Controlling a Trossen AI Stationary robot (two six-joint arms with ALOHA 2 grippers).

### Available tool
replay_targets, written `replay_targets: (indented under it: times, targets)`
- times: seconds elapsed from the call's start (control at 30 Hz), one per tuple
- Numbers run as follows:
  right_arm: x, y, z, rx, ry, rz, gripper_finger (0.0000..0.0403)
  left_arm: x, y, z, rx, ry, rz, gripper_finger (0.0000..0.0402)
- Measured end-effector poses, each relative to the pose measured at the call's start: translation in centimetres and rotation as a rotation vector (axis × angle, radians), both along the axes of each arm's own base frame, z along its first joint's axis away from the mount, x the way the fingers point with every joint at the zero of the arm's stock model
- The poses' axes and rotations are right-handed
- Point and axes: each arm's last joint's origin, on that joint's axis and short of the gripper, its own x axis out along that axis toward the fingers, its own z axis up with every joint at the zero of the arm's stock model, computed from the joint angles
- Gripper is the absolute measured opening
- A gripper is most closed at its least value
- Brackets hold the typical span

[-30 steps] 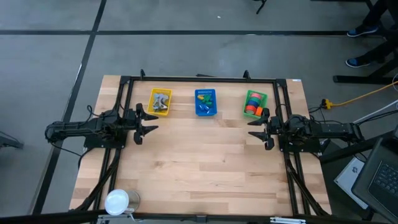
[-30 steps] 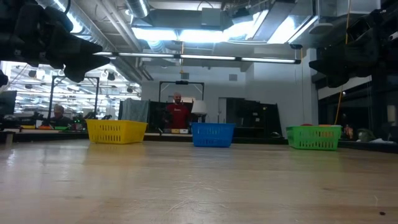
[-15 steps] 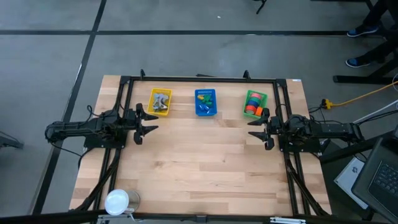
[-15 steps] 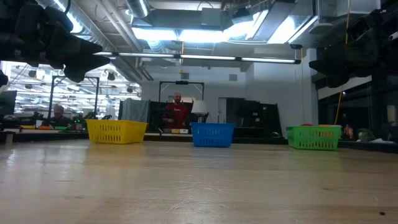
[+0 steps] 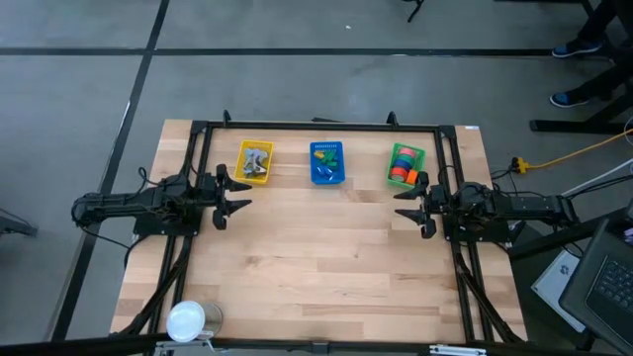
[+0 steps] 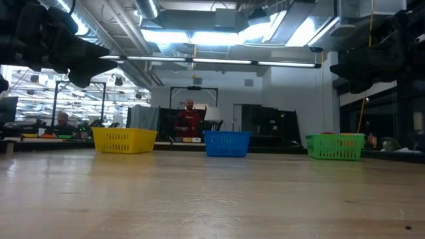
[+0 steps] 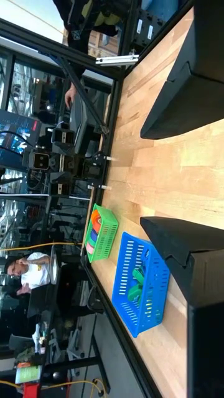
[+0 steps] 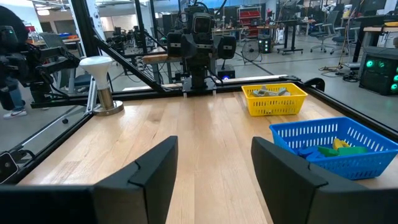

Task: Pick and place Stapler, Stapler remover, tape
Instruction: Return to Home Position

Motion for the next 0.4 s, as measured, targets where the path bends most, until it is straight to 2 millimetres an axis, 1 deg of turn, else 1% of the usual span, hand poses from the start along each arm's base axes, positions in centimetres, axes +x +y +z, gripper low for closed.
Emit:
replay_targets:
  times: [0.4]
  targets:
    - [0.0, 0.0, 0.01, 0.0, 0.0, 0.0, 0.0211, 0.0, 0.0, 0.0, 0.0, 0.0, 0.0, 0.021]
